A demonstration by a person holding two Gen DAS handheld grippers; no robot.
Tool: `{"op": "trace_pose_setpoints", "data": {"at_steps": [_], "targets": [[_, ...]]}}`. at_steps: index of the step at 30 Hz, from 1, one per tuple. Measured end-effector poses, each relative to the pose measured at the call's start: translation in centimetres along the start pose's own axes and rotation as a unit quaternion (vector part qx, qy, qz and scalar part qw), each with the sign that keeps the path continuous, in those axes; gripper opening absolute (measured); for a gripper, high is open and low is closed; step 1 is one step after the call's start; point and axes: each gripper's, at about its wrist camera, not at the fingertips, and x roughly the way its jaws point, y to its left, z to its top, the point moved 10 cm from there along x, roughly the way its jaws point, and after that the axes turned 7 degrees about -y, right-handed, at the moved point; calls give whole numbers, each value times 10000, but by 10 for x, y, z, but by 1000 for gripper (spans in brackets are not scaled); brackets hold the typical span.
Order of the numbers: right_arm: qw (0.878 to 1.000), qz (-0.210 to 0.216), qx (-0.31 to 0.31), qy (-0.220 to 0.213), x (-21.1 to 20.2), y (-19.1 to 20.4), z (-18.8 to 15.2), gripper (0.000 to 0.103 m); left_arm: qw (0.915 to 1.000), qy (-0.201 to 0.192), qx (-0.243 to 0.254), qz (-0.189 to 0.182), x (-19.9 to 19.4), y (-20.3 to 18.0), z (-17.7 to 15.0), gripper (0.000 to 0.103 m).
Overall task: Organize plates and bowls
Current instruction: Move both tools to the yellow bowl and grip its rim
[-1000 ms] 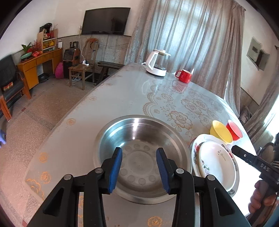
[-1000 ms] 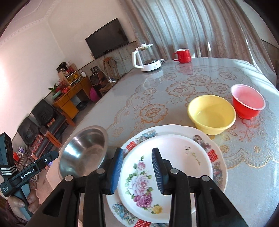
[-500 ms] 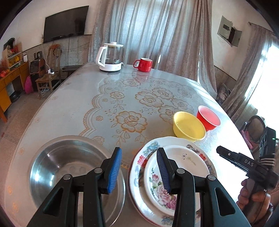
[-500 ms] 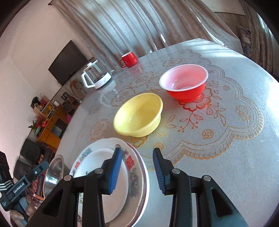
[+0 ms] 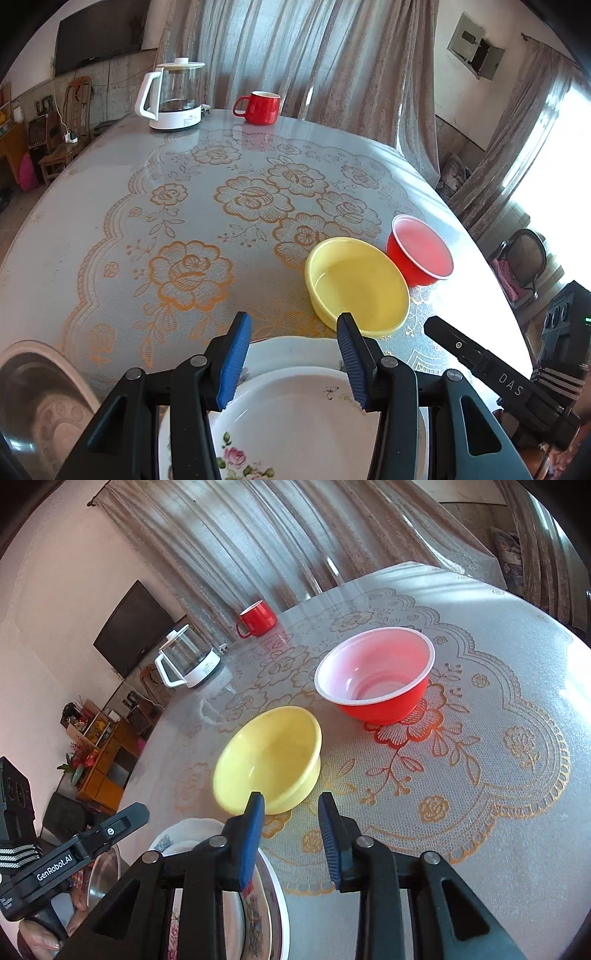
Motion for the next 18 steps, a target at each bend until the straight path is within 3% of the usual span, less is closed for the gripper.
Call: {"op": "trace_pose_setpoints", "data": {"at_steps": [10,12,14,18], "targets": [[9998,-127,-7,170,29,-9,13,26,9973,532,-512,-17,56,-6,6,45],[9997,-99,-3,211,34,-9,13,22,9961,605,-640,3,65,-4,6,45],[9996,-80,-7,268,39,-10,11,17,9950,680,-724,-54,73,-4,5,26],[9996,-23,69,268,44,-12,9,14,9939,751,-792,-175,80,-7,2,15]]}}
